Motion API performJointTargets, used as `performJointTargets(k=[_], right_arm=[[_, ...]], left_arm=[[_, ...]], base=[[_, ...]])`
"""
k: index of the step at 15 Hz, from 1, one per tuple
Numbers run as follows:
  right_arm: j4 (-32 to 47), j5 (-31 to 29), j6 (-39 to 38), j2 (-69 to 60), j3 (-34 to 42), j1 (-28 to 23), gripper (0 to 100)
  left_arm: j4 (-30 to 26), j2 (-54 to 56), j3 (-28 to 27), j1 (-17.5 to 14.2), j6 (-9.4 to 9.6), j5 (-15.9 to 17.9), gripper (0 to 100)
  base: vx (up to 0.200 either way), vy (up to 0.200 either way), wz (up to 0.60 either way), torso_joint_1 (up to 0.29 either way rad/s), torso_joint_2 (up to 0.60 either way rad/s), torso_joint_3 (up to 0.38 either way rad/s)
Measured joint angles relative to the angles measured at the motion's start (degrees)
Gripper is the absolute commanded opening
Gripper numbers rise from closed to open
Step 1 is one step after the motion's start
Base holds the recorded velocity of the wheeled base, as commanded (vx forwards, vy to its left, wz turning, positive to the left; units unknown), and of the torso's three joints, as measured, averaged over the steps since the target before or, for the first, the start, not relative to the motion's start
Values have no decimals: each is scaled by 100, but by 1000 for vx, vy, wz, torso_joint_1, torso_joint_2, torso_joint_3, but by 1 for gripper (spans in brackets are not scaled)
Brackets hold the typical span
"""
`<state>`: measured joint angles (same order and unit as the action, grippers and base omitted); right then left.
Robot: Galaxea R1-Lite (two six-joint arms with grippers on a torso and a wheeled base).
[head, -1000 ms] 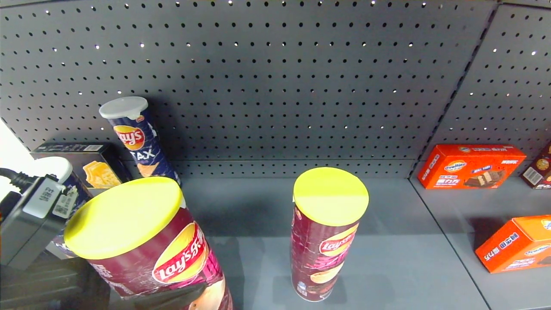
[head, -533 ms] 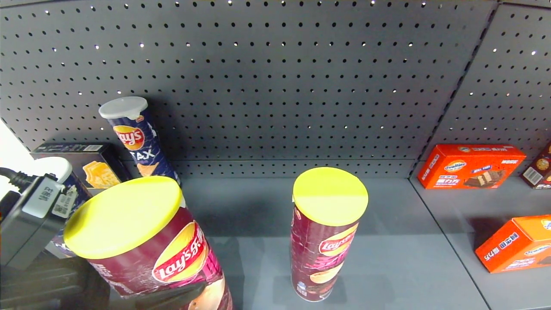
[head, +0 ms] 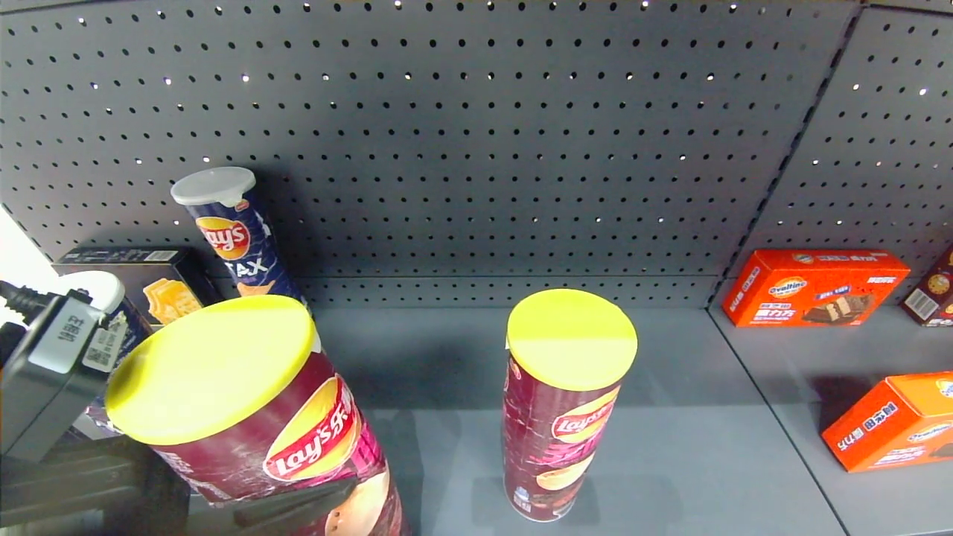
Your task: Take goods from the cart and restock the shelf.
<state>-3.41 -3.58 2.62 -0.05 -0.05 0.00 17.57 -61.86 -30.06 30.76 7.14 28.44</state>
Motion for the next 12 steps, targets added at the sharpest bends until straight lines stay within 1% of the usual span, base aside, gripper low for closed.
performJointTargets(k=[1,2,4,9,11,12], right_arm=[[82,508,52,0,0,0,100],[297,692,44,-2,0,5,100],[332,492,-196,-2,5,5,100],[341,460,-246,-2,5,5,100],[341,460,-251,-2,5,5,100],[341,460,-249,-2,5,2,100]], left_arm=[[0,-13,-12,9,0,7,0],[5,-35,-15,17,7,11,0],[6,-62,-37,27,7,5,0],[-13,-85,-157,35,40,0,0],[-38,-99,-411,28,51,-9,0],[-46,-157,-579,22,115,-23,0]], base=[[0,0,0,0,0,0],[0,0,0,0,0,0],[0,0,0,0,0,0],[0,0,0,0,0,0],[0,0,0,0,0,0],[0,0,0,0,0,0]])
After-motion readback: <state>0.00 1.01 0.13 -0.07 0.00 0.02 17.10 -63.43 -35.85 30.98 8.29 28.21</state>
